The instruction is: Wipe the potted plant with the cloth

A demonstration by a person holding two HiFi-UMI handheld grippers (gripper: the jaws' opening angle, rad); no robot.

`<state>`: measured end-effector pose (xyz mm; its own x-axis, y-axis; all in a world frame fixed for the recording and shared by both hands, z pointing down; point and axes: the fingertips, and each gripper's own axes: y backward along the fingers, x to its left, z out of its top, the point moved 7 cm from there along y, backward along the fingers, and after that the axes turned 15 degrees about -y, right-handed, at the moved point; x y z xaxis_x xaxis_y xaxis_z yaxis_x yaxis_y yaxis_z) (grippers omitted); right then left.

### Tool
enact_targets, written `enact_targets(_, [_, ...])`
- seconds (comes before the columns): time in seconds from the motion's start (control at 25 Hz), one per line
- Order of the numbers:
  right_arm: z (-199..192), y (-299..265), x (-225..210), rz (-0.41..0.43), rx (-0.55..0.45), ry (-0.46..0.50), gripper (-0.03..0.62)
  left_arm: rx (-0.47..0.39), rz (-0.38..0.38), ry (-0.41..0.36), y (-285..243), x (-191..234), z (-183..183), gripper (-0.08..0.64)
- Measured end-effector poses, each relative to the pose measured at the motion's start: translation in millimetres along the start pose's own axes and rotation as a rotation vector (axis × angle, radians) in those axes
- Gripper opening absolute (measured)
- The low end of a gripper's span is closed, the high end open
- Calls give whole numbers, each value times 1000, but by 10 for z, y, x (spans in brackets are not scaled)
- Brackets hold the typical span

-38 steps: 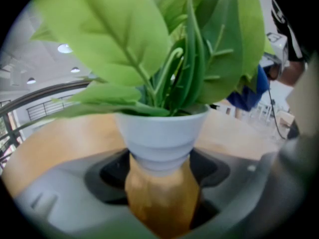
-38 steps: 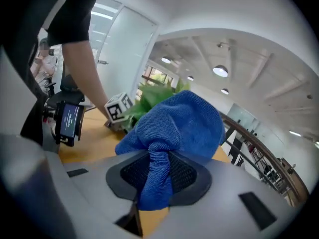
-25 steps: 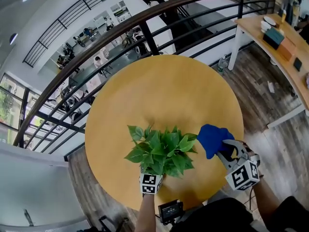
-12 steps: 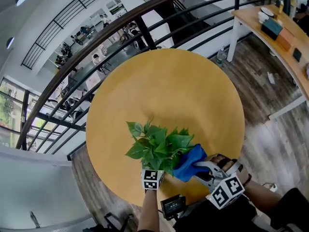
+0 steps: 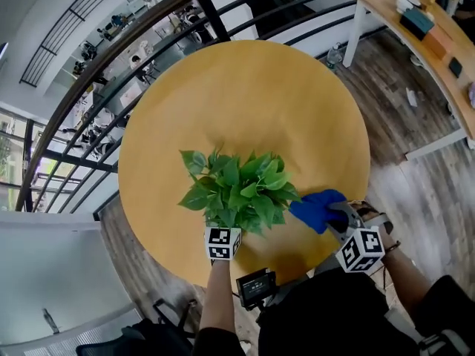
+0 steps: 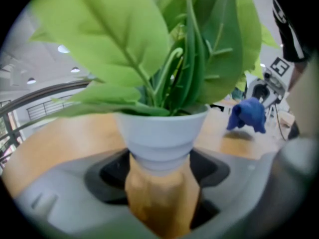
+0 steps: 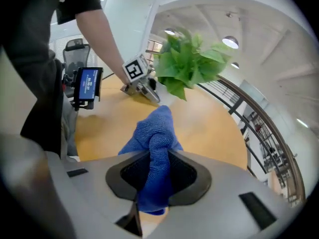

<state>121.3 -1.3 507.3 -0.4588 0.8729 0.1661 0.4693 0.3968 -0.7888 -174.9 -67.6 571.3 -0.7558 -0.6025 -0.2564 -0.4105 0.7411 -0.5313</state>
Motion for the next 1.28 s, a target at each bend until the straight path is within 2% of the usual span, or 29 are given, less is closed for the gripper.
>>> enact_targets(0.12, [62, 283, -352, -96, -71, -141, 101, 13, -9, 11, 31, -51, 0, 362])
enact_targets(0.24, [564, 664, -541, -132, -290, -248, 101, 19, -8, 13, 83, -19, -20, 360])
enact_targets(0.36, [1132, 978, -471, -110, -485, -226, 101, 16, -7, 13, 83, -12, -17, 360])
enact_targets(0.44, [1381, 961, -335, -80, -540, -179, 101, 19, -7, 15, 82, -11, -20, 360])
enact_targets(0.52, [1463, 766, -195, -64, -508, -107, 102, 21, -8, 15, 91, -18, -30, 360])
enact_targets(0.6, [1356, 507, -91, -49, -414, -82, 101, 20, -9, 15, 94, -31, -28, 360])
enact_targets(0.76, [882, 110, -25, 3, -253, -175, 101, 17, -10, 15, 94, -33, -21, 360])
enact_targets(0.88, [558, -44, 28, 18, -142, -199, 101, 17, -7, 14, 92, -16, -38, 360])
enact_targets(0.96, [403, -41, 44, 20, -103, -207, 101, 17, -7, 14, 85, -13, -36, 360])
enact_targets(1.04, [310, 48, 12, 6, -100, -221, 101, 18, -6, 12, 84, -14, -25, 360])
enact_targets(1.12, [310, 219, -68, -11, -138, -244, 101, 18, -6, 11, 83, -13, -13, 360])
enact_targets(1.2, [441, 485, -154, -2, -223, -261, 101, 18, -5, 12, 85, -16, -5, 360])
enact_targets(1.28, [656, 801, -193, 31, -329, -226, 101, 18, -7, 14, 93, -27, -4, 360])
